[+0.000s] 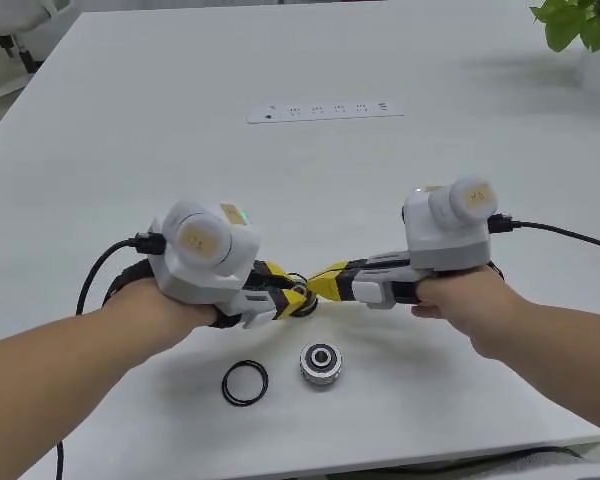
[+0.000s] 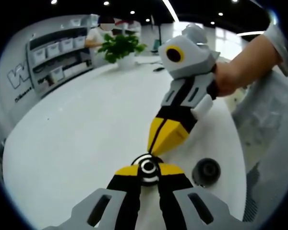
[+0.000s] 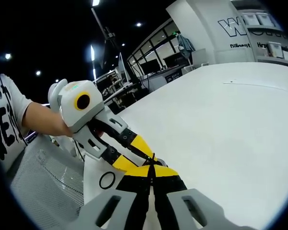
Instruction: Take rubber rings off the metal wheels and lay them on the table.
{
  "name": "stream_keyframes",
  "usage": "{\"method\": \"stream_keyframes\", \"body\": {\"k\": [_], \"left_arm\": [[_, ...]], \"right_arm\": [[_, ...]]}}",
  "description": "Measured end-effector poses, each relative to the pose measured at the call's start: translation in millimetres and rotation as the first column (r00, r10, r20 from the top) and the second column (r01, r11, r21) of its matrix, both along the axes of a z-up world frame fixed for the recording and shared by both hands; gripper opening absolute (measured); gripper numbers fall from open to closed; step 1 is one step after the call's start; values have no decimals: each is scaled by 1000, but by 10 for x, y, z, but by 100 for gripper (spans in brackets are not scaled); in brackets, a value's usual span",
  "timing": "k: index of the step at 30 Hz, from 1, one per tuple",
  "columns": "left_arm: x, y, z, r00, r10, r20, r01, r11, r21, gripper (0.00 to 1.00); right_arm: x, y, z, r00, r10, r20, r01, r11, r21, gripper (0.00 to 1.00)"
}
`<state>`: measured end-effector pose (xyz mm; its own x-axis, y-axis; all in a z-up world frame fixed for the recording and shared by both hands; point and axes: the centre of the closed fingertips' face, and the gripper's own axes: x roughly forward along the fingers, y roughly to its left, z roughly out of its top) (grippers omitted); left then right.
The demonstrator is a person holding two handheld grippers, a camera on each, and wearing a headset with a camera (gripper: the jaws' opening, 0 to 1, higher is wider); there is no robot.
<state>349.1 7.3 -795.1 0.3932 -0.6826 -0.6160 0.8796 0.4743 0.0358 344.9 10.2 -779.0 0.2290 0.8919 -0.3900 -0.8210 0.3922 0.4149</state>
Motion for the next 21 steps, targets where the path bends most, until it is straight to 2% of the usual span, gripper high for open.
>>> {"method": "stream_keyframes", "body": {"k": [14,18,21], "left_arm": [[0,-20,62,1000,-5,-5,5,999,-37,17],[-6,-41,109,1000,-7,-7,7,998,-60,24],[-11,-34,120,1000,-10,-2,10,998,-59,24]], "right_arm": [[48,-24,19,1000,-10,4,10,1000,9,0],[64,-27,45,1000,-21,1,21,1000,20,0],[60,-32,63,1000,-26,1,26,999,23,0]]}}
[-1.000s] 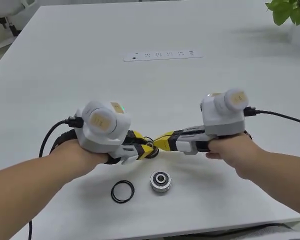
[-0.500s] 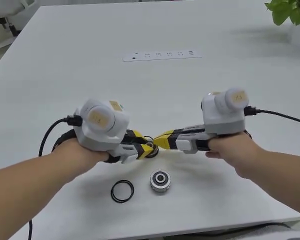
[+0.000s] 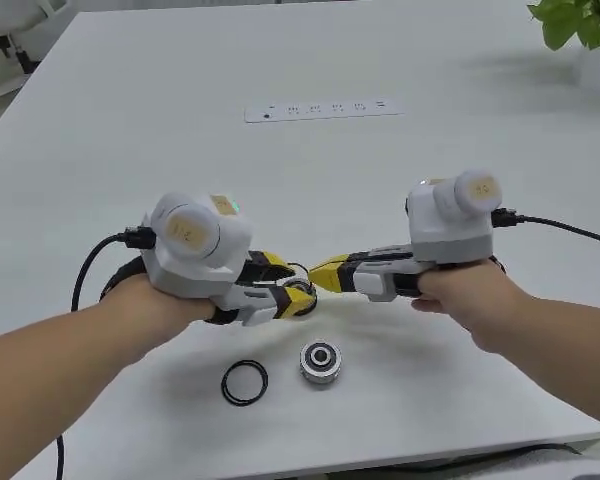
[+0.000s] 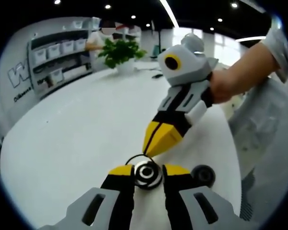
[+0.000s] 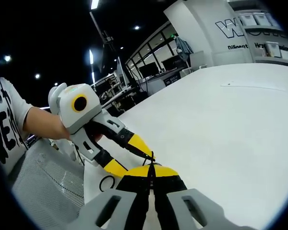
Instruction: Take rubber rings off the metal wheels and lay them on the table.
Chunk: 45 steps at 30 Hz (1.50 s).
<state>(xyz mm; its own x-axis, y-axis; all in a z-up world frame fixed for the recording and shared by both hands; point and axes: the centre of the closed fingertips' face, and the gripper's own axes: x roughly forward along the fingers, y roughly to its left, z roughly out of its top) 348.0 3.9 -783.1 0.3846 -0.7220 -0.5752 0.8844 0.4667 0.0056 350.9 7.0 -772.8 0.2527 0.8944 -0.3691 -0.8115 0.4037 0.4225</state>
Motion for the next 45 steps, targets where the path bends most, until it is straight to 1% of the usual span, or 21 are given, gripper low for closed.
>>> {"method": "stream_keyframes", "body": {"k": [8,16,22,26,31,34,41,45], "left_arm": [[-8,40,61,1000,8,9,-8,1000,-11,26],[-43,76,134,1000,15,13,-15,1000,-22,29],[-66,97,176,1000,18,15,-18,999,-32,35],[-73,101,245,999,23,22,-22,999,-42,37],[-62,98,290,999,28,29,-27,998,-55,41],[-75,87,325,999,25,30,-23,998,-59,42],[-110,110,351,999,22,30,-20,998,-58,46],[-120,126,375,999,25,32,-23,998,-60,47]], "right_arm": [[42,-27,15,1000,-12,-2,12,1000,10,0],[67,-45,45,1000,-19,-3,19,1000,21,0],[73,-54,73,1000,-22,-2,22,999,26,0],[81,-62,96,1000,-24,0,24,999,28,0],[79,-68,120,1000,-24,1,24,999,34,0],[76,-71,131,1000,-23,1,23,999,36,0],[57,-75,165,1000,-22,3,22,999,41,0],[51,-69,218,1000,-20,8,20,999,49,0]]}}
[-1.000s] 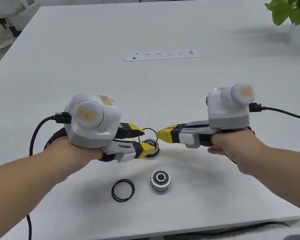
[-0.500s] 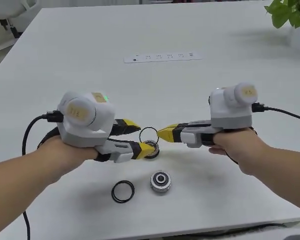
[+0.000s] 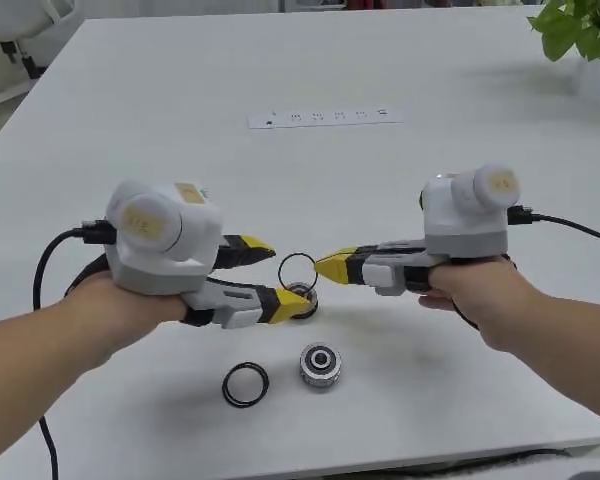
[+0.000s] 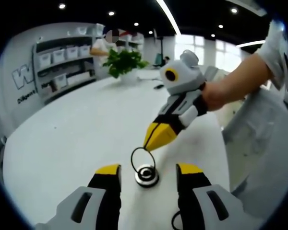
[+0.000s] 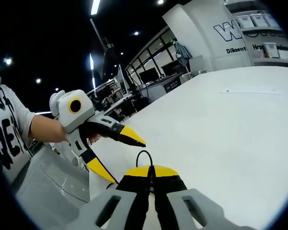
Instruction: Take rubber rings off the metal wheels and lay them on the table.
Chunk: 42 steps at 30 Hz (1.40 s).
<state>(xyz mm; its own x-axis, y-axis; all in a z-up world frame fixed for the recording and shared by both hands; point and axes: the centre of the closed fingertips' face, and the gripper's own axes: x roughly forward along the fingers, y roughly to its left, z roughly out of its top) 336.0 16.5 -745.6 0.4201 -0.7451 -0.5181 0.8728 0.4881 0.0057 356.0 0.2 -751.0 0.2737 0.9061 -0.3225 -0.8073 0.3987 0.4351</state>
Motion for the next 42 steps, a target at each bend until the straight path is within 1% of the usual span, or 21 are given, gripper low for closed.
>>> {"method": "stream_keyframes", "body": {"k": [9,19,23,27,34,42], "left_arm": [[-51,3,60,1000,-5,2,5,1000,-10,50],[-45,48,112,1000,-3,6,3,1000,-21,54],[-57,53,119,1000,-5,6,5,1000,-21,55],[-81,70,109,1000,-12,8,12,1000,-10,55],[-105,111,139,1000,-7,7,7,1000,-14,56],[-145,202,206,1000,4,14,-4,1000,-17,59]], "right_arm": [[-41,19,51,1000,8,4,-8,1000,10,0],[-47,37,105,1000,15,8,-15,1000,22,0],[-49,40,117,1000,17,9,-17,1000,26,0],[-54,40,128,1000,19,10,-19,999,27,0],[-72,44,165,1000,22,15,-22,999,28,0],[-102,63,233,999,30,23,-30,999,34,0]]}}
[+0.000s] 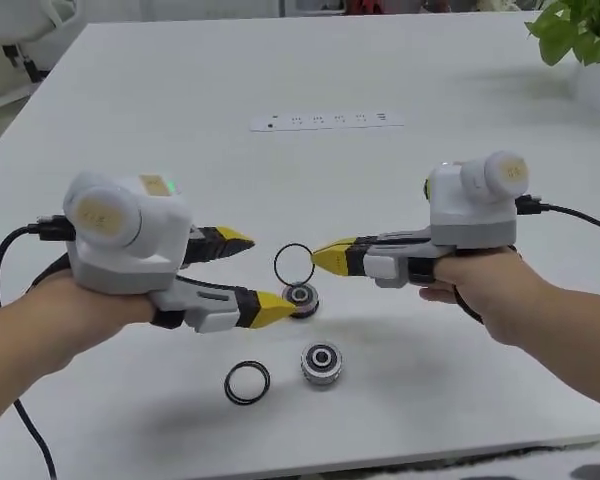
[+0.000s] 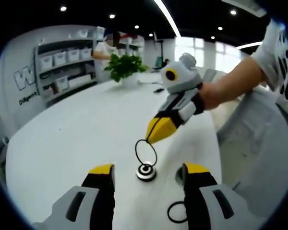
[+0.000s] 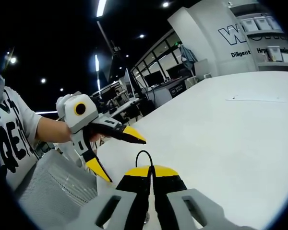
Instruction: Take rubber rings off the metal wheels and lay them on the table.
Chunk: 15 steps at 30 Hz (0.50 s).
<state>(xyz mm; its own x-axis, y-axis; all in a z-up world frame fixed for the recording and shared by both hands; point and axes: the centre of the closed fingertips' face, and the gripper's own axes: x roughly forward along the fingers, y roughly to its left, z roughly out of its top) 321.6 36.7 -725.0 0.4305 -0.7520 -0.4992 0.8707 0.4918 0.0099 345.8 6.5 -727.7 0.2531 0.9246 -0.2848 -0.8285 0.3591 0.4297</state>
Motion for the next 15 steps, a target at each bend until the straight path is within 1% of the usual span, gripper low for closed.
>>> {"method": "stream_keyframes", "body": {"k": [4,15], "left_arm": [[-22,39,32,1000,1,1,-1,1000,-2,60],[-71,79,132,1000,1,10,-1,1000,-11,62]], "right_arm": [[-32,20,37,1000,7,4,-7,1000,2,0],[-138,83,155,1000,26,13,-26,1000,5,0]]}}
